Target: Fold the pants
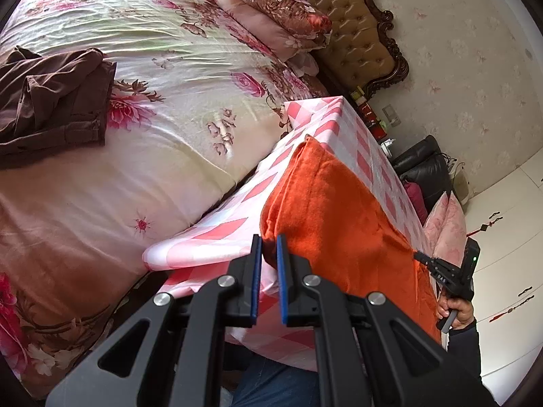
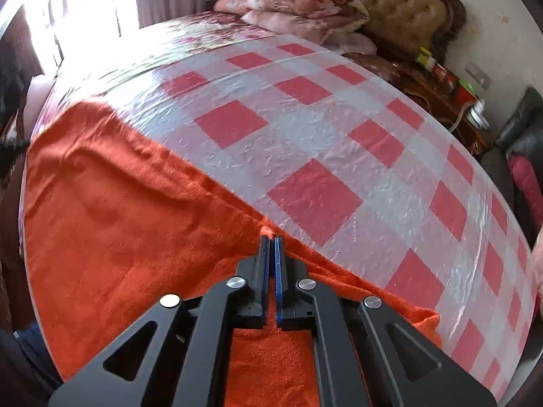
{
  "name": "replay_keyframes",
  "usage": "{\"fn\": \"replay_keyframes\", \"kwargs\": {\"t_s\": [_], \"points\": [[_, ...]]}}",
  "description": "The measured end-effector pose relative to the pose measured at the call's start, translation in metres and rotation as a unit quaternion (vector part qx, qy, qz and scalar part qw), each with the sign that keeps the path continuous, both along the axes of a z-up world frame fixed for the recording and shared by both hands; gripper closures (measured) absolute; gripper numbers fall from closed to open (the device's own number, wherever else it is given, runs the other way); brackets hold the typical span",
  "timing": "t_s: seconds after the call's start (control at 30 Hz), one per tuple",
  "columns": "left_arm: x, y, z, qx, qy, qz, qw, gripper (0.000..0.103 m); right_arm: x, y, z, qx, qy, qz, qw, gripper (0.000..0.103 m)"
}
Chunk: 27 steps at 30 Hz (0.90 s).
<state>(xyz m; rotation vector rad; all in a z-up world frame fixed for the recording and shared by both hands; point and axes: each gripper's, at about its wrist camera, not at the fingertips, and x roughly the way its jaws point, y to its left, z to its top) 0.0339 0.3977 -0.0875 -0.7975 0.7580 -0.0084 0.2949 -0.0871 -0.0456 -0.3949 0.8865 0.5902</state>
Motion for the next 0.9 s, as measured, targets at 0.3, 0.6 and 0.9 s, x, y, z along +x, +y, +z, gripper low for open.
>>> {"fn": "replay_keyframes", "kwargs": {"t_s": [0.3, 0.6, 0.9], "points": [[0.001, -0.002, 0.0, 0.0, -0.003, 0.0, 1.0, 0.095, -0.041, 0.1, 0.025, 0.005, -0.02, 0.161, 0.987, 0.095], [0.001, 0.003, -0.002, -0.009, -0.012, -0.008, 0.9999, 0.094, -0.025, 0.129, -0.003, -0.024, 0.016, 0.17, 0.985, 0.095], [0.001, 0.007, -0.006, -0.021, -0.017, -0.007, 0.9996, 0.094, -0.024, 0.142, -0.004, -0.036, 0.002, 0.178, 0.983, 0.067]]}}
